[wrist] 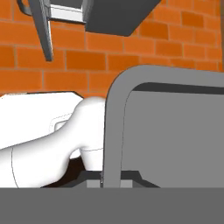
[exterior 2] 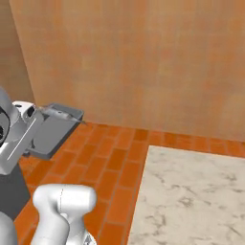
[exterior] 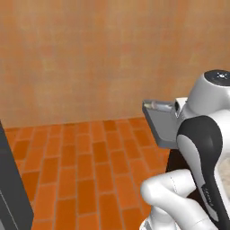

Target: Take the meat container that has the fish and place it on the second highest rack of the freezer. Then take the vegetable container that has the carrot and eggplant and place it on the highest rack of the freezer.

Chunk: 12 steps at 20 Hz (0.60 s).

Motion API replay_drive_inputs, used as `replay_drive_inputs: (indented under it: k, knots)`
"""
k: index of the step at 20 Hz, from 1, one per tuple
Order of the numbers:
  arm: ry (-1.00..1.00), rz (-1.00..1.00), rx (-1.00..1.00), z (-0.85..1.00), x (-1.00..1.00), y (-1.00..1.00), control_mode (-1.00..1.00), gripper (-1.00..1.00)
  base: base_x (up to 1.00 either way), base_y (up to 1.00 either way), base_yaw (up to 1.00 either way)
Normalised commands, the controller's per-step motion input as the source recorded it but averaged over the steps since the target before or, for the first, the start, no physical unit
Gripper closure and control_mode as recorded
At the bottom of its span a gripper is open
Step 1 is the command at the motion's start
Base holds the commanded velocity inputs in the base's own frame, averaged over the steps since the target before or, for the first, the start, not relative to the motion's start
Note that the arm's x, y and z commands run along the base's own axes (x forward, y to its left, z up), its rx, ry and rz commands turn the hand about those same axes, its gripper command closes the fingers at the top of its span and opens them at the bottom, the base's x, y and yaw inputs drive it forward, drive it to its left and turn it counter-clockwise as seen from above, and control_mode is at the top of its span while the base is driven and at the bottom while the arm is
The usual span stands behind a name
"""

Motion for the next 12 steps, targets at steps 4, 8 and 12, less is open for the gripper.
replay_drive_inputs:
  k: [4, 8, 12]
  knots:
    - [0.00, 0.00, 0.00, 0.00, 0.00, 0.00, 1.00, 1.00, 1.00, -0.09, 0.74]
    - [0.00, 0.00, 0.00, 0.00, 0.00, 0.00, 1.00, 1.00, 1.00, -0.06, 0.79]
    - [0.00, 0.00, 0.00, 0.00, 0.00, 0.00, 1.00, 1.00, 1.00, -0.19, 0.67]
